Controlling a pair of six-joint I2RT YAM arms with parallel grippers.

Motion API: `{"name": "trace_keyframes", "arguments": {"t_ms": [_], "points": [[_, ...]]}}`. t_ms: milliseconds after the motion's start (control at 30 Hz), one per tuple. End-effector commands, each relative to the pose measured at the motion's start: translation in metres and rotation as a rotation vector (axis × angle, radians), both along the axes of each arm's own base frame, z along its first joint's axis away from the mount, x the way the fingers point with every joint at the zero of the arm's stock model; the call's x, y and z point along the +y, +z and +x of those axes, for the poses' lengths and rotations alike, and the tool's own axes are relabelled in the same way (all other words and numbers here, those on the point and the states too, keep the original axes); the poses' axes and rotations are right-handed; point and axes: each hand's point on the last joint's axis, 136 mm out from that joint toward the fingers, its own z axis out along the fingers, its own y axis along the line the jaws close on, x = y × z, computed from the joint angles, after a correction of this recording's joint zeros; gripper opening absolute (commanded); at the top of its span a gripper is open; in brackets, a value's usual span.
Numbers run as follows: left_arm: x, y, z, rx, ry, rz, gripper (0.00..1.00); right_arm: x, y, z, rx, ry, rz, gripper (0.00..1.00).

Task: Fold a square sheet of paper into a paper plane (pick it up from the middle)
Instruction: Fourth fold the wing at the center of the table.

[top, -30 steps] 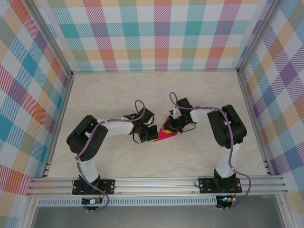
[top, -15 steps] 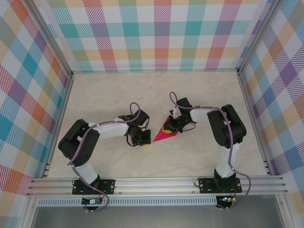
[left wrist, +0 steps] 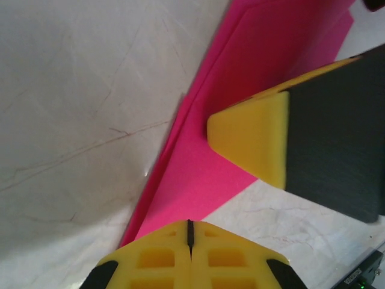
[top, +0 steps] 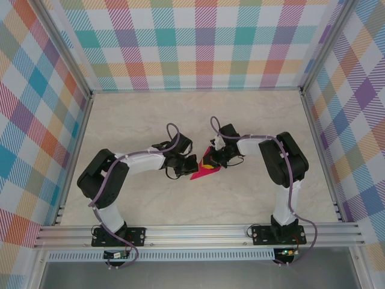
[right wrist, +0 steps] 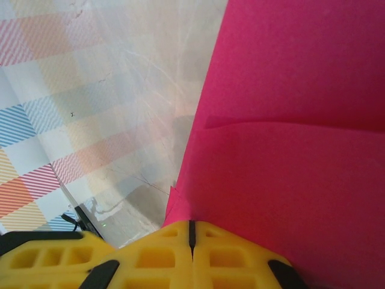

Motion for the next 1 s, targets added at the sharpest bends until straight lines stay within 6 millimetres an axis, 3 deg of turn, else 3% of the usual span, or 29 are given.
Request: {"name": "trace_keyframes", "arguments": {"t_ms": [0, 133, 400, 700, 967], "points": [[-0.016, 0.011, 0.01, -0.01, -0.006, -0.072, 0.0, -0.001, -0.011, 0.001, 0.003, 0.007, -0.04, 0.06], [-0.009, -0.005, 0.004, 0.023, -0.001, -0.023, 0.0, 0.0, -0.007, 0.003, -0.015, 0.011, -0.038, 0.05], [0.026, -0.032, -0.003, 0.042, 0.032, 0.171, 0.0, 0.001, 0.013, 0.005, -0.093, 0.031, -0.014, 0.06], [0.029, -0.038, -0.01, 0.073, 0.03, 0.181, 0.0, 0.014, 0.002, -0.006, -0.067, 0.059, -0.031, 0.07], [0.036, -0.045, -0.015, 0.104, 0.049, 0.216, 0.0, 0.006, -0.02, -0.017, -0.031, 0.081, -0.104, 0.06]]}}
